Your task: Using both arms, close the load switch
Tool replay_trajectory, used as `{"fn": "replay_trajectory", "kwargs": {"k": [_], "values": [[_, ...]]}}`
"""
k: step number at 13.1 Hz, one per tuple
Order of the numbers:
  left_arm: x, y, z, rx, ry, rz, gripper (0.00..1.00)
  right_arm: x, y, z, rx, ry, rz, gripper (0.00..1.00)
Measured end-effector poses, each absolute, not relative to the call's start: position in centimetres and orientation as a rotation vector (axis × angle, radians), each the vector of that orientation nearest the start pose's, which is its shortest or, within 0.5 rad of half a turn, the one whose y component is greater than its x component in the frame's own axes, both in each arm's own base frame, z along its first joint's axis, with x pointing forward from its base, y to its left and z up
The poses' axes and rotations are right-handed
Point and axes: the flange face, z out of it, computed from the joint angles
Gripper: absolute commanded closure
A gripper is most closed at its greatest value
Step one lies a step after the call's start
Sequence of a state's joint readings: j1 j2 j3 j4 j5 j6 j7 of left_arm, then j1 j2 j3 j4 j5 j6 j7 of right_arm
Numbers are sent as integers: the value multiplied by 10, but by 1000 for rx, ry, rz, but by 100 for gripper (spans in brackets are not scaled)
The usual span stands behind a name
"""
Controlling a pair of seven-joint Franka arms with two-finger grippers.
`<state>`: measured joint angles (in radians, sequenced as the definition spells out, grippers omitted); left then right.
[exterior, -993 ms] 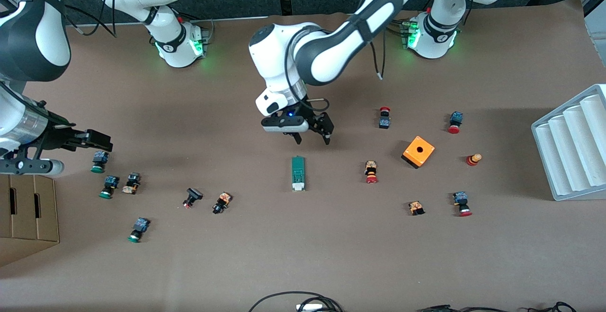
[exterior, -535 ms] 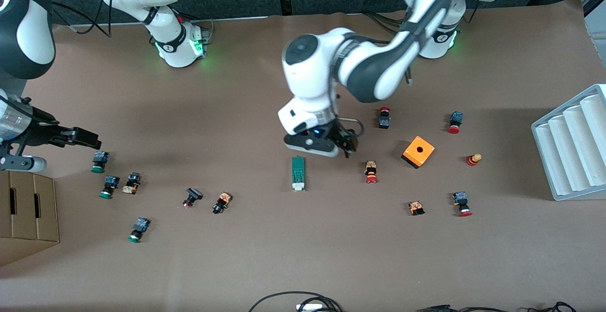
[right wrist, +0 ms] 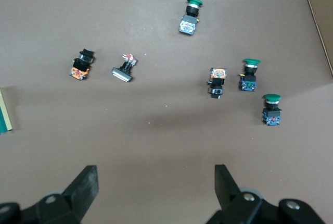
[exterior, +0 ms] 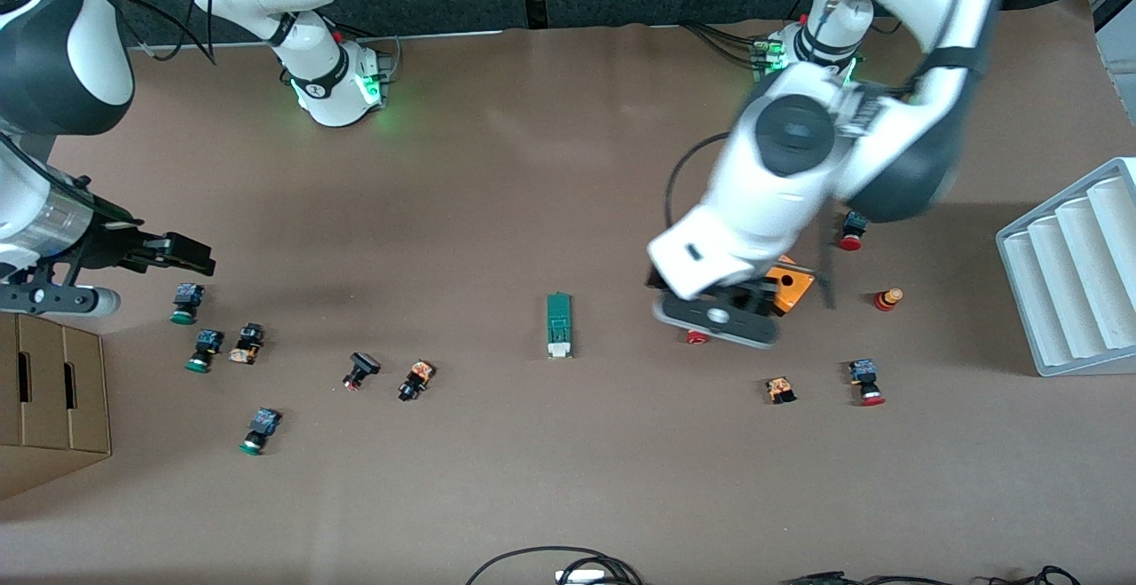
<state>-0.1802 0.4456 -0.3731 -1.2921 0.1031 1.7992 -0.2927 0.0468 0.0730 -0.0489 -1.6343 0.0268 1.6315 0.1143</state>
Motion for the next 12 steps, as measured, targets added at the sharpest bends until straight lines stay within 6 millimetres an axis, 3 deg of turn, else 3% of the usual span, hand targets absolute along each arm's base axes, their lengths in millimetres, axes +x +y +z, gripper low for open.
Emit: {"fn": "replay_trajectory", "kwargs": {"k": [2, 7, 12], "values": [[632, -267, 526, -3230, 310, -73, 0, 573, 1, 563, -3114, 188, 145, 0], [633, -182, 561, -3173, 421, -11, 0, 572, 5, 565, -3115, 178, 151, 0], [626, -96, 578, -3122, 435, 24, 0, 573, -16, 575, -3112, 233, 119, 0]]}}
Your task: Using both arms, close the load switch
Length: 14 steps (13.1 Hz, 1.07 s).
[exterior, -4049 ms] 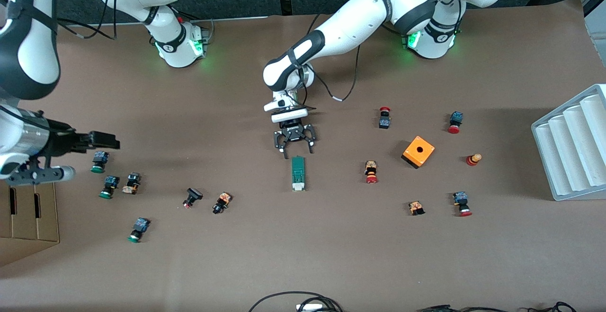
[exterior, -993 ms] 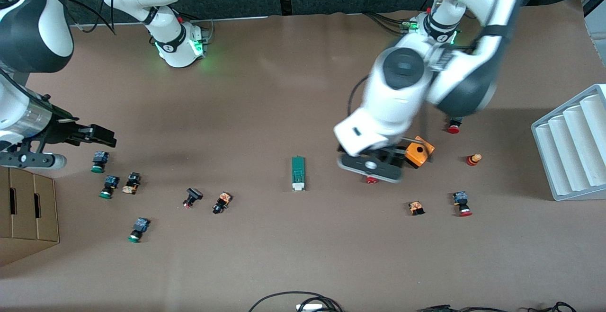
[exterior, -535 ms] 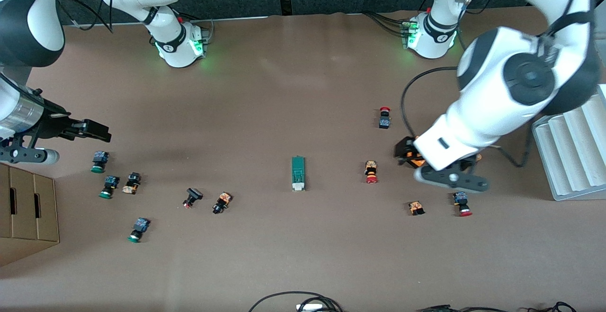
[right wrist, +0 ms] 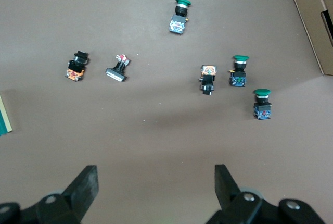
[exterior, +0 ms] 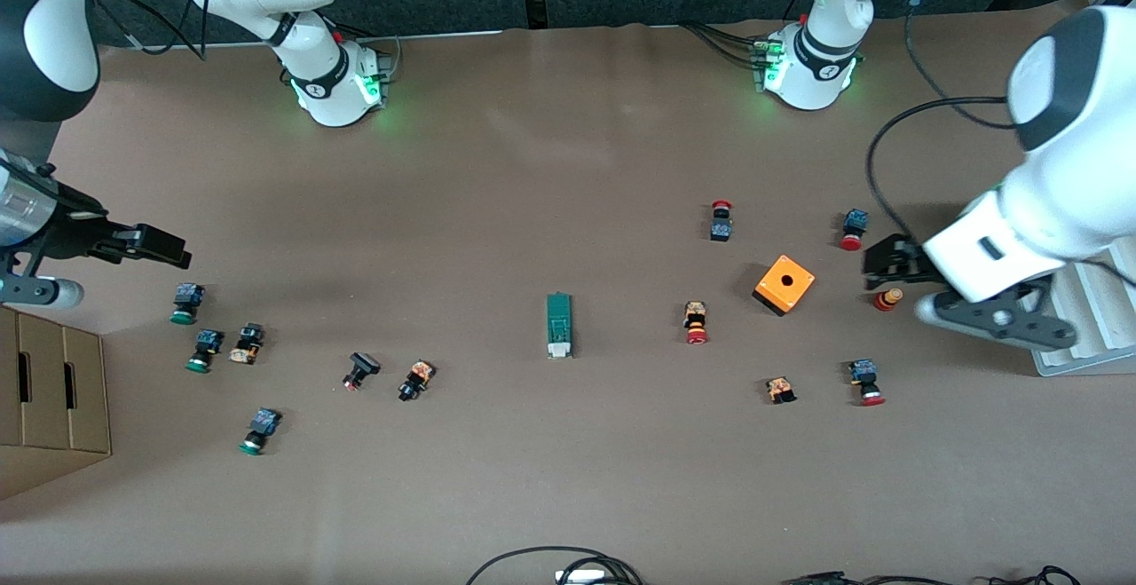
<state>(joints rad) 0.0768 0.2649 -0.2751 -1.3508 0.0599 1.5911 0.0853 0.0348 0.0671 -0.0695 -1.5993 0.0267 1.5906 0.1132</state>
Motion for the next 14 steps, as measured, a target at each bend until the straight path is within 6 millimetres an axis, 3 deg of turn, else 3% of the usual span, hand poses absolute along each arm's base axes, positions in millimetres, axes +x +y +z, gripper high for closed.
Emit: {"fn": "replay_trajectory", "kwargs": {"k": [4, 6, 9, 14], "values": [[600, -41, 578, -3136, 326, 73, 0, 574, -10, 572, -3113, 217, 133, 0], [584, -24, 573, -3136, 278, 84, 0, 574, -8, 571, -3113, 211, 130, 0], [566, -22, 572, -3132, 275, 77, 0, 576, -9, 566, -3113, 216, 99, 0], [563, -26, 571, -3130, 284, 77, 0, 576, -13, 565, -3112, 225, 104, 0]]}}
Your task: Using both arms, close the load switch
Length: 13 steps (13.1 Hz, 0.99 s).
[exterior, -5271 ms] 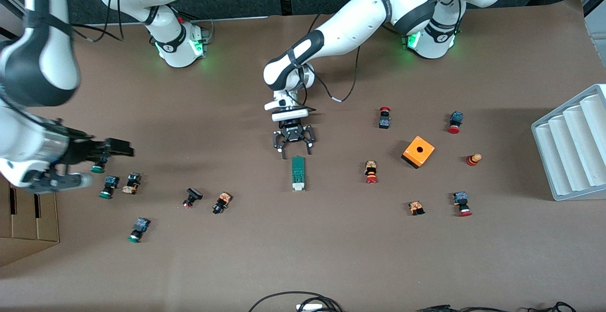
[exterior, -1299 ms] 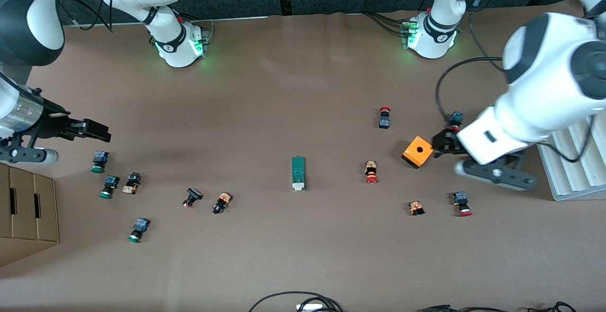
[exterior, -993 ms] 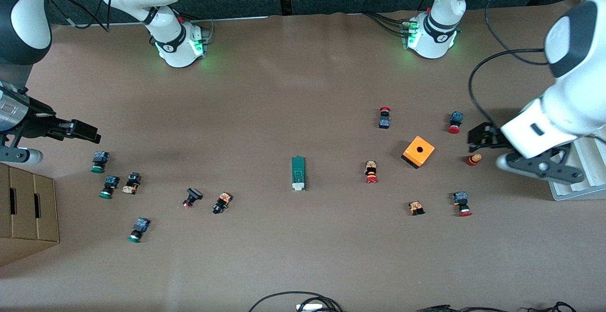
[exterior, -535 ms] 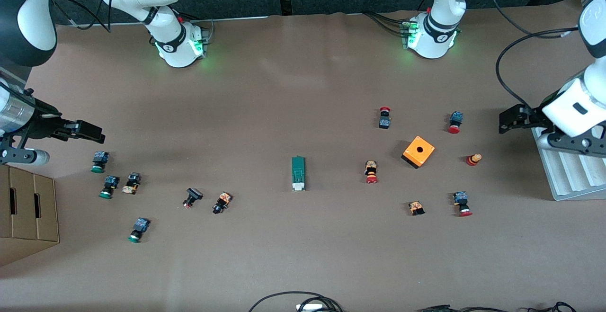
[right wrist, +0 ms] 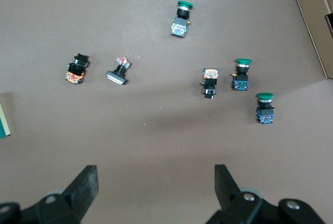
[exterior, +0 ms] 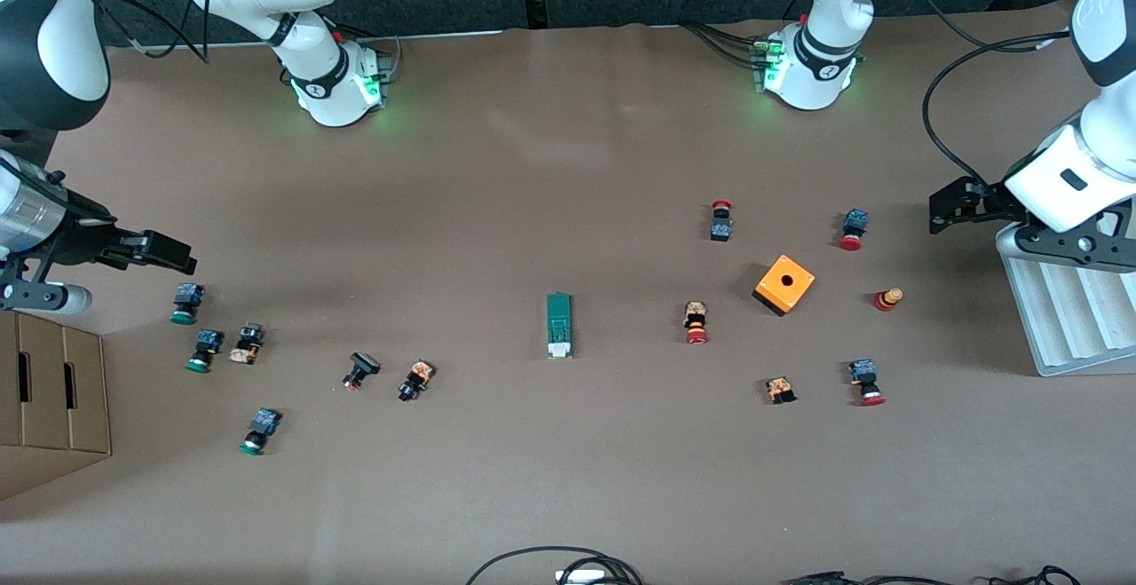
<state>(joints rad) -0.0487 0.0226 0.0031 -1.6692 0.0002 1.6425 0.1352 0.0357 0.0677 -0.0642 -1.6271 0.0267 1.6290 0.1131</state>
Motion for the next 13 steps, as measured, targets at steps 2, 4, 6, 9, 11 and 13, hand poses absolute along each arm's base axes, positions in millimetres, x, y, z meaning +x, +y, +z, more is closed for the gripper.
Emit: {"fn": "replay_trajectory", "kwargs": {"k": [2, 4, 6, 9, 11, 13], "values": [[563, -25, 572, -3130, 278, 75, 0, 576, -12, 564, -3113, 219, 104, 0], [564, -26, 572, -3131, 270, 67, 0, 576, -8, 563, -3113, 206, 107, 0], [564, -28, 572, -3132, 256, 64, 0, 577, -7, 566, -3114, 203, 90, 0], [564, -28, 573, -3132, 243, 64, 0, 577, -10, 571, -3113, 211, 74, 0], [564, -28, 573, -3133, 242, 64, 0, 577, -12, 571, -3113, 216, 74, 0], [564, -28, 573, -3133, 242, 63, 0, 578, -11, 570, -3113, 214, 76, 0]]}}
